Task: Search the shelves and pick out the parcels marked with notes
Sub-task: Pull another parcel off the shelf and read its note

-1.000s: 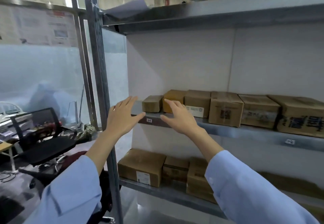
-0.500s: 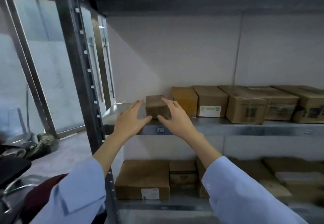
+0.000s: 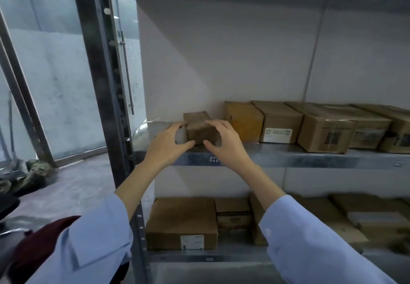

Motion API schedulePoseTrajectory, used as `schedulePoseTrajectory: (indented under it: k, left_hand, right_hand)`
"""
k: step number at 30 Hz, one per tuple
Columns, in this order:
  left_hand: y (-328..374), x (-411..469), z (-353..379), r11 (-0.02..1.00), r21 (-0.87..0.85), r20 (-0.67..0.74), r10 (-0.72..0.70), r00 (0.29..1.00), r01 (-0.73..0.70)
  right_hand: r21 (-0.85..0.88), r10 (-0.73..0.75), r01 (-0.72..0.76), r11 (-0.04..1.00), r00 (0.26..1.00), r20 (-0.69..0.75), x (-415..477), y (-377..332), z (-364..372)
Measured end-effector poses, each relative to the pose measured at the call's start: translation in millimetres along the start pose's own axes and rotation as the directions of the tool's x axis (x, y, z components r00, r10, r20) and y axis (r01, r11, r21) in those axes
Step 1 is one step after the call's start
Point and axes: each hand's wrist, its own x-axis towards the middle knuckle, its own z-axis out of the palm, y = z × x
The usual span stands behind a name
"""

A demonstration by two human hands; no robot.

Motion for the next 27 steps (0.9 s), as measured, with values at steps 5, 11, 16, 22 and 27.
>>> schedulePoseTrajectory:
  k: [5,11,16,22,27]
  left_hand:
    - [-4.7,7.9,-10.2,0.994,-0.105,0.024,-0.041,0.999,0.044]
    - [2.4,18.5,-4.4,0.991,-0.125,0.102,-0.037,0.994,0.05]
    - [7.0,18.0,-4.4,0.986,-0.168,0.04,0.006,0.999,0.0]
    - [17.3,21.7,-13.5,0.96,-0.271,-0.088,0.045,0.995,-0.068]
    - [20.5,23.5,-14.7,0.945,-0.312,-0.142,0.058,0.988,-0.1]
  right_hand:
    - [0.048,0.052,-0.052,0.997,0.999,0.006,10.0,-0.9,3.1]
    - [0.049,0.117,-0.123,0.991,0.988,0.104,23.2,0.5,5.0]
    - [0.104,0.089,-0.097,0.99,0.993,0.076,23.8,2.3,-0.6]
    - [0.24,0.091,-0.093,0.966,0.996,0.018,28.1,-3.0,-9.7]
    - [0.308,0.081,-0.07,0.949,0.997,-0.022,27.0,-8.0,-13.5]
